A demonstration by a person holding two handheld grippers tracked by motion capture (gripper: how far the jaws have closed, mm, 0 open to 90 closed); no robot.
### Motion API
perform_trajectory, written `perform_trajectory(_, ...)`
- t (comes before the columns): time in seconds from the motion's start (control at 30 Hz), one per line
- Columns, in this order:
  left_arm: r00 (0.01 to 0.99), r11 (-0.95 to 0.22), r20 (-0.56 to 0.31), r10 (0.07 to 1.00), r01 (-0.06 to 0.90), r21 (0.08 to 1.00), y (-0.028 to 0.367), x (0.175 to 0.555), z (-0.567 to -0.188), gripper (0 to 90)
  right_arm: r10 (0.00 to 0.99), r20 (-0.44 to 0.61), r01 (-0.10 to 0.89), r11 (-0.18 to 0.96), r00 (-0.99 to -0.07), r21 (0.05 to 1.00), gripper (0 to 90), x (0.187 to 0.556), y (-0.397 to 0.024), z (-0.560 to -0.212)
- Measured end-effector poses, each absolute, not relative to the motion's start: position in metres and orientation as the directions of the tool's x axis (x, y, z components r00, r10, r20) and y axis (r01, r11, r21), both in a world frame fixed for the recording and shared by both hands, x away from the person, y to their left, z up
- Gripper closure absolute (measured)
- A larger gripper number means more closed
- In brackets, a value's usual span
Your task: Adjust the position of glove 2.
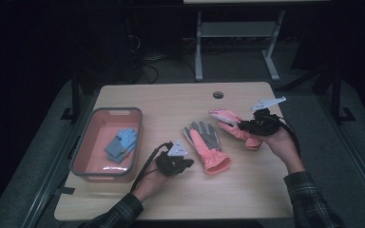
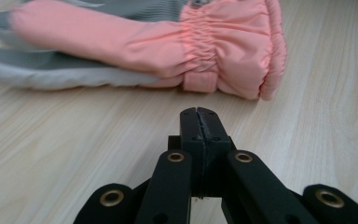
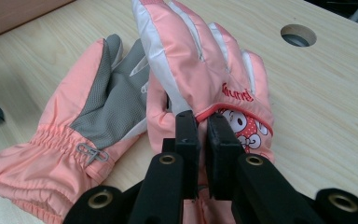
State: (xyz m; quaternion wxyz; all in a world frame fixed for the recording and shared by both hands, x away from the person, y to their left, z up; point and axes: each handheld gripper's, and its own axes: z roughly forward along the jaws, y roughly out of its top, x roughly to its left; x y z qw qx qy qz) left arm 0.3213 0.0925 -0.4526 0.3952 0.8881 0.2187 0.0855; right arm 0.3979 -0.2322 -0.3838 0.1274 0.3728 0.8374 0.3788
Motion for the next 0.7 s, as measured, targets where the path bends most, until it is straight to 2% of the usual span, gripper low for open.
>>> perform_trajectory(0.13,0.903,-0.616,-0.014,0.430,0.305,0.726,0.073,0.327,-0.459,89.6,0.717,0.064,0.523,0.440,-0.694,0.730,84.5,0.399,-0.231,-0.384)
perform_trajectory(0.27,0.907,-0.599,-0.044,0.420,0.313,0.737,0.054,0.331,-0.461,89.6,0.714,0.065,0.524,0.445,-0.697,0.726,84.5,0.399,-0.229,-0.385)
perform_trajectory(0.5,0.920,-0.611,-0.028,0.390,0.282,0.739,0.027,0.336,-0.466,89.5,0.711,0.067,0.523,0.446,-0.700,0.726,84.5,0.399,-0.228,-0.384)
perform_trajectory(0.7,0.927,-0.629,-0.014,0.376,0.266,0.731,0.023,0.334,-0.464,89.4,0.710,0.054,0.514,0.452,-0.702,0.729,84.5,0.400,-0.228,-0.380)
